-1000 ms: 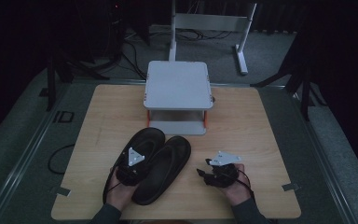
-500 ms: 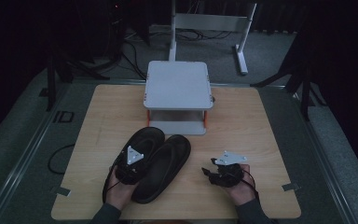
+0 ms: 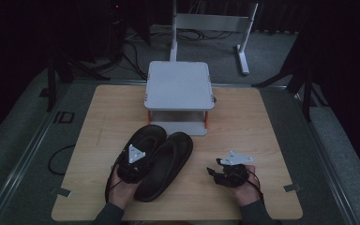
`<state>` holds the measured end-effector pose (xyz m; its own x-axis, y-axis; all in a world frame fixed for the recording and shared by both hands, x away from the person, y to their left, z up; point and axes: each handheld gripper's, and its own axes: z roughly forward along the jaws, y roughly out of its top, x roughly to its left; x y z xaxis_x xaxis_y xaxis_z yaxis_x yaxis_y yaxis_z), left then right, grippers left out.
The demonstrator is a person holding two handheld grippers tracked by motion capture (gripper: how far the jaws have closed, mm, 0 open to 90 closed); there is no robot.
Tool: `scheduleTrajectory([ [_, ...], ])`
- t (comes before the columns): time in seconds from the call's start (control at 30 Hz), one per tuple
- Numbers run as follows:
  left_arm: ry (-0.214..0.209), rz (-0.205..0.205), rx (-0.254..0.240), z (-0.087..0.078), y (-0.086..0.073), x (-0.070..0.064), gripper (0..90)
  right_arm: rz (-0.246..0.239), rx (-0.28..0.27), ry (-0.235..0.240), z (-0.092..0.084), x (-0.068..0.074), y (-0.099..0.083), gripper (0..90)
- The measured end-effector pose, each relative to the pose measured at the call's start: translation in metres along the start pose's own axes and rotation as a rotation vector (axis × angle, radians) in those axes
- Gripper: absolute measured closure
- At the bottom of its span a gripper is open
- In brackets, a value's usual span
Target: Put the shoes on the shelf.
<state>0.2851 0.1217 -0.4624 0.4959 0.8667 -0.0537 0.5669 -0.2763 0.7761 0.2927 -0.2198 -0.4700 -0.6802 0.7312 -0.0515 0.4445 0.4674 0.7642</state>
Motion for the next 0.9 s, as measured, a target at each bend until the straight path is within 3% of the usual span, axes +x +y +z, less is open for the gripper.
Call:
scheduleTrajectory([
  [0.37, -0.003, 0.006, -0.023, 0.005, 0.015, -0.003, 75.1, 0.011, -0.001, -0.002, 0.0, -0.001, -0.001, 45.7],
  [0.9, 0.006, -0.022, -0.05, 0.02, 0.035, -0.002, 75.0, 0.01, 0.001, -0.002, 0.001, -0.002, -0.002, 45.7],
])
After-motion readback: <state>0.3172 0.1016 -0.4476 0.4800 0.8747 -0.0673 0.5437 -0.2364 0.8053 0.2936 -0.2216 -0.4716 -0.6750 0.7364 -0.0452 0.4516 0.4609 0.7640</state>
